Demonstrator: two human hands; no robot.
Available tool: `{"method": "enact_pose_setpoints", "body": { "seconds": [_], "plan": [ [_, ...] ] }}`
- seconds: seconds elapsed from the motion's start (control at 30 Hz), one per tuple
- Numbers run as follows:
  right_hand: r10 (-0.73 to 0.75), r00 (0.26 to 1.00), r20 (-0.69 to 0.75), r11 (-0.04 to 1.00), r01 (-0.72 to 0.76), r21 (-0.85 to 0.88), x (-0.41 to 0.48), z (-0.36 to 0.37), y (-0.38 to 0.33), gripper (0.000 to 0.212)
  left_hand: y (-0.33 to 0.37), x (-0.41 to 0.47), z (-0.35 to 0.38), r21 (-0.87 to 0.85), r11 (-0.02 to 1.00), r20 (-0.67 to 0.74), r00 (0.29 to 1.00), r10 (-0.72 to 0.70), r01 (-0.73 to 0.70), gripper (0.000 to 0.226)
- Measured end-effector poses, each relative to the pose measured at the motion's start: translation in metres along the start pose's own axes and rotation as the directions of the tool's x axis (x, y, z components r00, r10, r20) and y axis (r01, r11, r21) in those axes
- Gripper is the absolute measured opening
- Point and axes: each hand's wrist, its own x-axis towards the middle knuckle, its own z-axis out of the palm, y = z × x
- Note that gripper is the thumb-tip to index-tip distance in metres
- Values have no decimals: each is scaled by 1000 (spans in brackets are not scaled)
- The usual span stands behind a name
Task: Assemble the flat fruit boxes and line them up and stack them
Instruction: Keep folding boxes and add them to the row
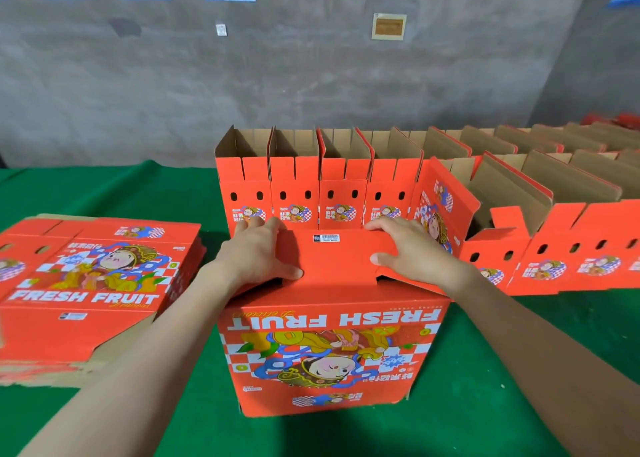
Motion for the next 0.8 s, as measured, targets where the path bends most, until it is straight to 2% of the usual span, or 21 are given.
{"method": "enact_pose_setpoints", "body": {
  "seconds": [0.2, 0.43, 0.5, 0.53, 0.63, 0.67, 0.73, 0.8],
  "plan": [
    [3, 1000, 11, 999, -3, -52, -1, 1, -1, 53, 3, -2, 0, 28, 1000, -4, 1000, -6, 6, 84],
    [-7, 999, 42, 998, 10, -55, -1, 3, 6, 49, -3, -4, -1, -80, 997, -13, 1000, 10, -11, 82],
    [-2, 999, 43, 997, 5, -71, 1, 4, 7, 47, -5, -4, -3, -166, 985, -52, 998, 39, -47, 76],
    [6, 999, 43, 997, -2, -78, 2, 4, 6, 47, -6, -4, -5, -267, 962, -84, 996, 43, -64, 70],
    [20, 999, 36, 996, -16, -93, 2, 6, 9, 45, -13, -10, -16, -598, 799, -162, 986, -41, -65, 55],
    [14, 1000, 28, 996, -12, -85, 1, 6, 11, 44, -18, -13, -19, -636, 769, -188, 979, -80, -59, 54],
    [-28, 1000, 2, 998, 29, -56, 0, 6, 14, 42, -28, -23, -21, -605, 795, -230, 964, -134, -34, 55],
    [-87, 994, -73, 996, 89, 19, -1, 6, 15, 38, -34, -36, -15, -581, 814, -187, 973, -137, 3, 60]
  ]
}}
